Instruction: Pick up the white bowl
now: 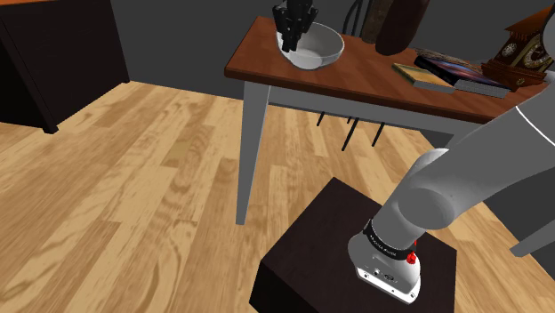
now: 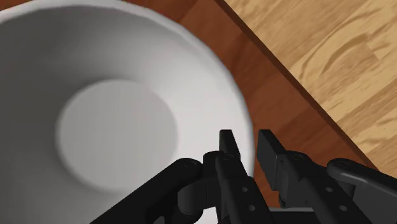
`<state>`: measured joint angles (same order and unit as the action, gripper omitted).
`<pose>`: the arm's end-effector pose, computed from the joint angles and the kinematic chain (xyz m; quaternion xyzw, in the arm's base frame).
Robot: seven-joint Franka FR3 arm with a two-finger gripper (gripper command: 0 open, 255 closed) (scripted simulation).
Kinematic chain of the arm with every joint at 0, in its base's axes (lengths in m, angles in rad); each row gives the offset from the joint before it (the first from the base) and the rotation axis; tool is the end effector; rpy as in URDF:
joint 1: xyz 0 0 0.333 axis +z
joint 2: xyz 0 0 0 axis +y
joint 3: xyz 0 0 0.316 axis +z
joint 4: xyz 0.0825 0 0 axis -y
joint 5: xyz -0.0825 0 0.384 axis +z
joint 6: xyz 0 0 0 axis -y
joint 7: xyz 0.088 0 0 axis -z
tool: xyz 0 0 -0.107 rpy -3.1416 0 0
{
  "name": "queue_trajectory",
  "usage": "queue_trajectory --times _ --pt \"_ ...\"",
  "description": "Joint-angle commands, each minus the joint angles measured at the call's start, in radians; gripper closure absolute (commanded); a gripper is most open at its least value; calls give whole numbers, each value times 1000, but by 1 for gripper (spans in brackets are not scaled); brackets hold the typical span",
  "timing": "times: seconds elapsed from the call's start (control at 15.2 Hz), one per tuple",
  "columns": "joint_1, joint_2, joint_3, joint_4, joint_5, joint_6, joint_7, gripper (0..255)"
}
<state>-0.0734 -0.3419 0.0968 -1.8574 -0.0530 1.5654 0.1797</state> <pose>0.4442 0.0128 0.6590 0.9955 -0.0811 0.0283 0.0401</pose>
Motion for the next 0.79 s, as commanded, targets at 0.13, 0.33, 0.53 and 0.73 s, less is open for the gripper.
queue_trajectory --times 0.13,0.33,0.53,0.73 --pt "0 0 -1 -1 0 0 0 255" --pt "0 1 0 1 0 -2 0 255" --pt "-2 9 -1 34 -1 -27 -3 255" --pt "-2 25 0 91 -3 -68 -4 255"
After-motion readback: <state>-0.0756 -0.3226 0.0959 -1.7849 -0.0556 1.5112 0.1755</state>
